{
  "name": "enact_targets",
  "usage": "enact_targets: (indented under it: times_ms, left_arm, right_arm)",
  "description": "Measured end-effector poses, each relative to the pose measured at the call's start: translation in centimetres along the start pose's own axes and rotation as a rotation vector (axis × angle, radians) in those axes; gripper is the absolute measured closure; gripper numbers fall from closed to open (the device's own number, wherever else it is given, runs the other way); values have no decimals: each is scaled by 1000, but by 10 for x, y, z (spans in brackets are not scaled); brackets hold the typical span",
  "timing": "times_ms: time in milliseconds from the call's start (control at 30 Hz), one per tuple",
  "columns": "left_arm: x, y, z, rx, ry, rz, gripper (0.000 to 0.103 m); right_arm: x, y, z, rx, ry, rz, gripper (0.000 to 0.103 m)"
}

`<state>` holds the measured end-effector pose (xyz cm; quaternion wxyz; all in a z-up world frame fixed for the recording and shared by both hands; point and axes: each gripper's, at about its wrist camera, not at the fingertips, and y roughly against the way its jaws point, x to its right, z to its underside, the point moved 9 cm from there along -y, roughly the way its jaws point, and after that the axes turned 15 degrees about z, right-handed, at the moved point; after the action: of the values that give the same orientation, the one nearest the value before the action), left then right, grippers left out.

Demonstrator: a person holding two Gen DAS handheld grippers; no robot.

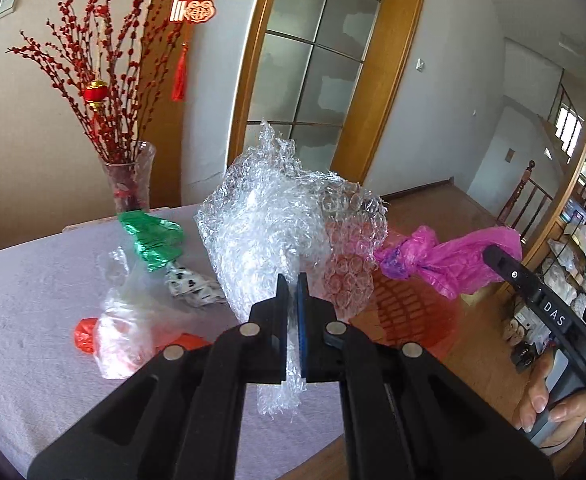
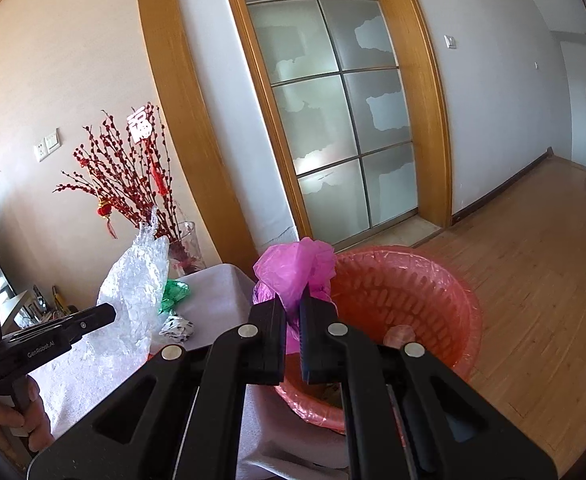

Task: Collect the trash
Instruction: 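Lower both items into the red basket and open both tools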

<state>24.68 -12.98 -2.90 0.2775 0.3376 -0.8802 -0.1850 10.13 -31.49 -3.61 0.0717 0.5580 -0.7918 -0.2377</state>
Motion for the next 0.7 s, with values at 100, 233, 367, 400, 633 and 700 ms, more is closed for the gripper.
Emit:
enact_targets:
  times_ms: [100,233,367,400,633,700]
  left_arm:
    - [14,-18,-1,-15,-8,36,97]
    - [27,-41,-5,-33,-32,69,97]
    - [38,-64,-10,-50,-44,102,97]
    - [43,-70,-13,-54,-46,110,97]
    - [64,-110,-16,-79,-45,152,97]
    - [68,-121,-17,-84,-40,166,97]
  right_arm:
    - [15,-4,-2,6,-20,24,98]
    - [32,-11,-4,8,-44,57,98]
    - [49,-18,-2,5,-74,79,98]
    - [53,-20,-2,3,-79,83,98]
    - [70,-38,-1,-7,-100,107,97]
    - [73,-43,-4,-1,-104,111,97]
